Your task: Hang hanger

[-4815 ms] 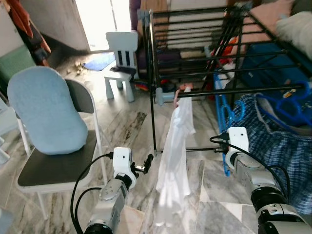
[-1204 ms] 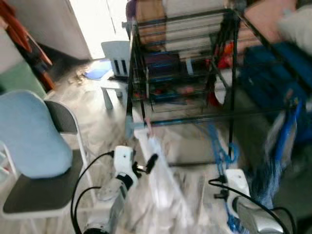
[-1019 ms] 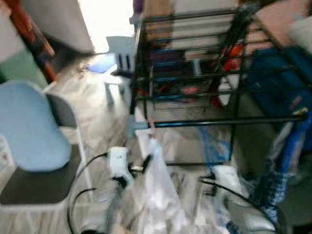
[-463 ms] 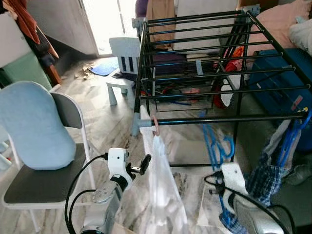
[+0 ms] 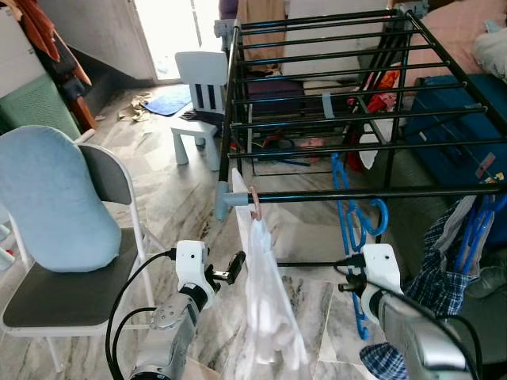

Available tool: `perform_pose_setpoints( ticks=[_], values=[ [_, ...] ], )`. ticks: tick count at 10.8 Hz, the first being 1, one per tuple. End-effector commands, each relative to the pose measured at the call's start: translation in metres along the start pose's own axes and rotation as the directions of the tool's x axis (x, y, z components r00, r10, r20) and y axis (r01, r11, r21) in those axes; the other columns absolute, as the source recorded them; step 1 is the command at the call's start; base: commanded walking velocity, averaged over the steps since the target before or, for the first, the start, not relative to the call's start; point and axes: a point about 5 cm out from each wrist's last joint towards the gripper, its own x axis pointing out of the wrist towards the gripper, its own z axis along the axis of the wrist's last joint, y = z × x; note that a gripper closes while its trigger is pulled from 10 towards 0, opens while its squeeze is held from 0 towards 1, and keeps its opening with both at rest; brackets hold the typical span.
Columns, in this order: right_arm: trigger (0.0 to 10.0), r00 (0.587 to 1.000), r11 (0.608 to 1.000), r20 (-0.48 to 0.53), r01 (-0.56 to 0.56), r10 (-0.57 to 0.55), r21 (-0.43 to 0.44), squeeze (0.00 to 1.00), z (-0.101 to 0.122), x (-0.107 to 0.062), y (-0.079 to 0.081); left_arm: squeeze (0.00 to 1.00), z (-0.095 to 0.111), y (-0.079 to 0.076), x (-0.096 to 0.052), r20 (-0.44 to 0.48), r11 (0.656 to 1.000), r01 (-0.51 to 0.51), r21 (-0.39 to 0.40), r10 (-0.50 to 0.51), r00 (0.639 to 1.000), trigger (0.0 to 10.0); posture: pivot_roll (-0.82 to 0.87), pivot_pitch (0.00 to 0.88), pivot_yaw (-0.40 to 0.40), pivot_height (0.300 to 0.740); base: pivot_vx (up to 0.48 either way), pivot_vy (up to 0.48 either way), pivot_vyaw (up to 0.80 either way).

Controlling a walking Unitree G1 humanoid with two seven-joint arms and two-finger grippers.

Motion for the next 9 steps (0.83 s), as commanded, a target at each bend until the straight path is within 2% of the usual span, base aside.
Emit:
perform_pose_setpoints(
  ticks=[1, 6, 9],
  values=[
    [10.0, 0.998, 1.000, 0.063, -0.020, 0.019, 0.014, 0.00, 0.024, -0.004, 0.005, 0.00, 0.002, 0.002, 0.002, -0.001, 1.000, 0.001, 0.015, -0.001, 1.000, 10.0, -0.17, 0.000, 0.104, 0.740, 0.000, 0.000, 0.00],
    [10.0, 0.996, 1.000, 0.094, -0.002, 0.004, -0.017, 0.00, 0.049, 0.002, -0.001, 0.00, 0.001, -0.002, 0.004, 0.000, 1.000, 0.009, 0.012, -0.009, 1.000, 10.0, -0.17, 0.000, 0.097, 0.740, 0.000, 0.000, 0.00],
    [10.0, 0.999, 0.999, 0.047, -0.025, 0.026, -0.029, 0.00, 0.051, 0.011, 0.001, 0.00, -0.001, -0.003, 0.005, -0.008, 1.000, 0.013, 0.015, -0.013, 1.000, 10.0, -0.17, 0.000, 0.098, 0.740, 0.000, 0.000, 0.00]
  ],
)
